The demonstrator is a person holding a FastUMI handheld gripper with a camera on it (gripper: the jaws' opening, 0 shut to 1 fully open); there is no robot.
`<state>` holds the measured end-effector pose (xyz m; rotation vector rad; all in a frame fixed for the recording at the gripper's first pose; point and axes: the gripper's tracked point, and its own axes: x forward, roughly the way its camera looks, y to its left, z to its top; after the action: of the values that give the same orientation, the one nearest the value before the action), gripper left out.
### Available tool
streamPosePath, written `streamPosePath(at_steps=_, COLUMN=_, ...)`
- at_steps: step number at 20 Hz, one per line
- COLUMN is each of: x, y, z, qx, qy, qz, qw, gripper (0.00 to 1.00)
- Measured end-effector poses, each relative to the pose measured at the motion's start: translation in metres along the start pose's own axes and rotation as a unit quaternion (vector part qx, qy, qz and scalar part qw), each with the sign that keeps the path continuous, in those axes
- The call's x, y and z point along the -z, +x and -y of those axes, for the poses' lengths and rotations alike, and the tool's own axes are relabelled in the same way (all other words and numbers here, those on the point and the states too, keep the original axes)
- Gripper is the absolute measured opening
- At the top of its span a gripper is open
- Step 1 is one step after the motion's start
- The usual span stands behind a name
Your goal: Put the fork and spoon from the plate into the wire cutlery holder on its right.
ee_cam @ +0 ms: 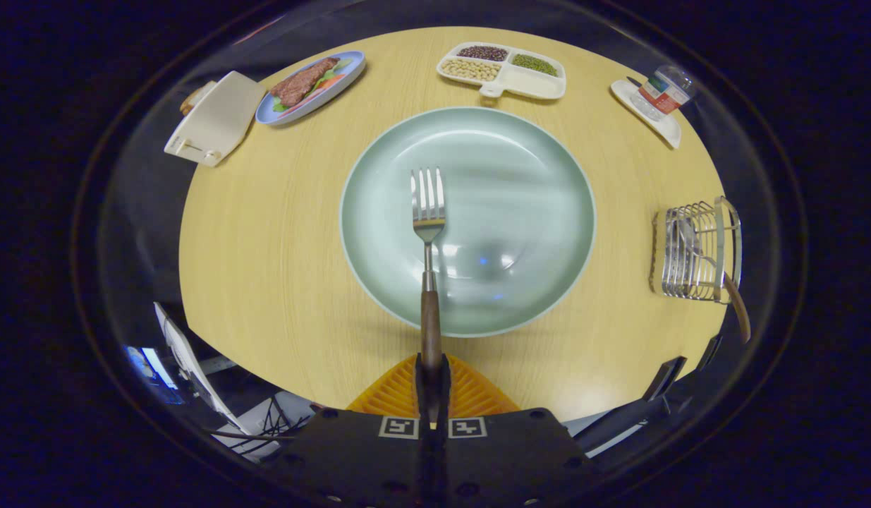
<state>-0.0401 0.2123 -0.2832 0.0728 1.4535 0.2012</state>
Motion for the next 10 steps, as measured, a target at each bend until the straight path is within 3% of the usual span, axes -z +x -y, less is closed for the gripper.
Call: streamPosePath(at_steps=10, x=0.005, y=-0.06, z=0.02, qx=-0.054, qy=0.039, qz=-0.009, qw=0.998, gripper=0.01)
